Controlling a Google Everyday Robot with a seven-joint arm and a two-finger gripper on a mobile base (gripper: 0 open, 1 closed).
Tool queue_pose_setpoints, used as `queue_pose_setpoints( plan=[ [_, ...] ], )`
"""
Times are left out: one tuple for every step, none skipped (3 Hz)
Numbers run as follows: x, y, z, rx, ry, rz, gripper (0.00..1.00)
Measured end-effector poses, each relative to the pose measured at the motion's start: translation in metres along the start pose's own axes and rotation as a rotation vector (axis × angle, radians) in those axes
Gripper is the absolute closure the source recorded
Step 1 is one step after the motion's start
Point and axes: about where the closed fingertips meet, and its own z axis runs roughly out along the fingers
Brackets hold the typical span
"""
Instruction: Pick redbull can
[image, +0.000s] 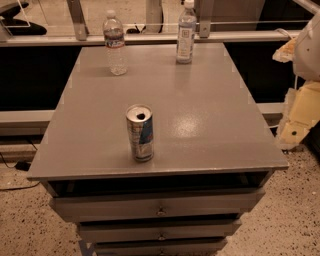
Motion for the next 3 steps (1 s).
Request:
queue_pose_setpoints(
  plan=[
    [0.0,0.0,0.0,0.0,0.0,0.0,0.0],
    [-0.004,0.002,0.004,-0.013,-0.058,0.016,0.0],
    [-0.014,0.006,0.016,-0.051,-0.189,0.055,0.0]
  ],
)
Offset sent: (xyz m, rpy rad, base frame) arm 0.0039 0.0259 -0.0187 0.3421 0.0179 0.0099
